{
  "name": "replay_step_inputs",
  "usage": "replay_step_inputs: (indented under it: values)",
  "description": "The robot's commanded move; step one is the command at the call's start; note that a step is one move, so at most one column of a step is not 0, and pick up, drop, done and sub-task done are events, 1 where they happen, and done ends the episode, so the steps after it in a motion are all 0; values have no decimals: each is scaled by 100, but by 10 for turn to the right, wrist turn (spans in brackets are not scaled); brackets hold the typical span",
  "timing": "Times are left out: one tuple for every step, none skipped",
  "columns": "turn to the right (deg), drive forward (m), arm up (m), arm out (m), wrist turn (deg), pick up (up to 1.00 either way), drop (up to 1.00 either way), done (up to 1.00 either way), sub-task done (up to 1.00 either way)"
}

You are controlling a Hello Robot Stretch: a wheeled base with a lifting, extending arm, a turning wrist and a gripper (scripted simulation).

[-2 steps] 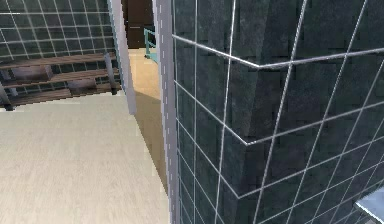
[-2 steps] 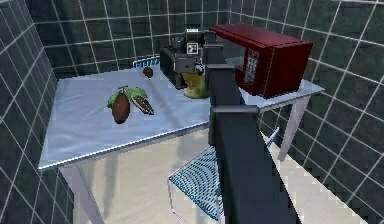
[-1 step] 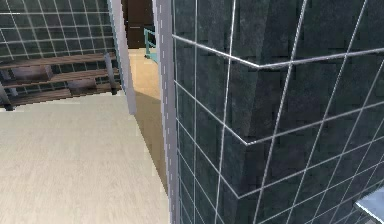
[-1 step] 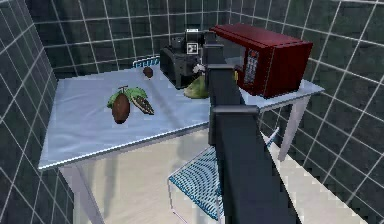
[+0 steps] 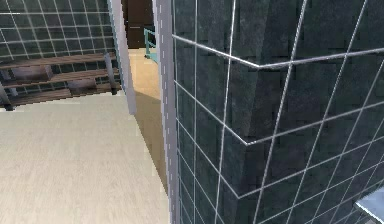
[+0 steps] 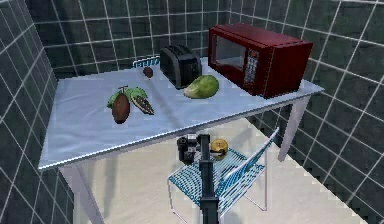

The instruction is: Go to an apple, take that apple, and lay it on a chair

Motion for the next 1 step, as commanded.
replay_step_inputs:
  values:
    - [0, 0, -32, 0, 0, 0, 0, 0, 0]
